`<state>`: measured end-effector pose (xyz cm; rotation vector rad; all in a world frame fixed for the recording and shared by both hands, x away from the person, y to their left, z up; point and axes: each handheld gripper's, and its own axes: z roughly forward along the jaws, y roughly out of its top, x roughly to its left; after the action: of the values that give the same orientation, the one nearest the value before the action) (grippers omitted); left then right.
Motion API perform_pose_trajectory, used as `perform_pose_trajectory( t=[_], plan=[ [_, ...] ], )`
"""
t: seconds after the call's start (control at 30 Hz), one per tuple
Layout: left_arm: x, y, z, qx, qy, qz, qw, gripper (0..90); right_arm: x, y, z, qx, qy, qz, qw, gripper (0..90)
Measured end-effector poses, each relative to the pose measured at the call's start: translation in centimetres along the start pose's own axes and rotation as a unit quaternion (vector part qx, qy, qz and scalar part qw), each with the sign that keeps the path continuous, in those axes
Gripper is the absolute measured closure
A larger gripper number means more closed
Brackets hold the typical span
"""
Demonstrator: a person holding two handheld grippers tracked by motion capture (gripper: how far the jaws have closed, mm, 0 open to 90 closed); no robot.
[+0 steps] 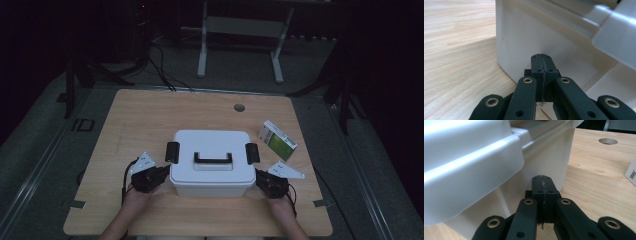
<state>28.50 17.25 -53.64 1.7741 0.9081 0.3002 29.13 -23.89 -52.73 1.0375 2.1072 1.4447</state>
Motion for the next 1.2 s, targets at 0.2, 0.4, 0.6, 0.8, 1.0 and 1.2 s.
perform_pose_trajectory(
  t=[0.2,0.4,0.6,0.8,1.0,1.2],
  plan=[
    [-0.9,-0.4,-0.1,0.0,-0.008,0.006,0.9999,90.0,0.0,-0.5,-1.2,0.002,0.005,0.0,1.0,90.0],
    [-1.8,-0.6,-0.2,0.004,-0.017,0.015,0.9997,90.0,0.0,-0.9,-2.2,0.002,0.007,0.004,1.0,90.0],
    [-2.2,-0.7,-0.3,0.005,-0.025,0.017,0.9995,90.0,0.0,-1.3,-2.7,-0.001,0.007,0.008,0.9999,90.0],
    [-2.0,-0.8,-0.3,0.001,-0.029,0.016,0.9994,90.0,-0.1,-1.2,-2.8,0.001,0.009,0.005,0.9999,90.0],
    [-2.0,-0.9,-0.3,0.0,-0.03,0.026,0.9992,89.8,-0.3,-1.3,-2.8,-0.003,0.014,0.011,0.9998,90.0],
    [-1.4,-0.7,-0.3,0.009,-0.007,0.031,0.9995,80.5,-0.9,-1.4,-2.6,-0.002,-0.008,0.009,0.9999,82.8]
  ],
)
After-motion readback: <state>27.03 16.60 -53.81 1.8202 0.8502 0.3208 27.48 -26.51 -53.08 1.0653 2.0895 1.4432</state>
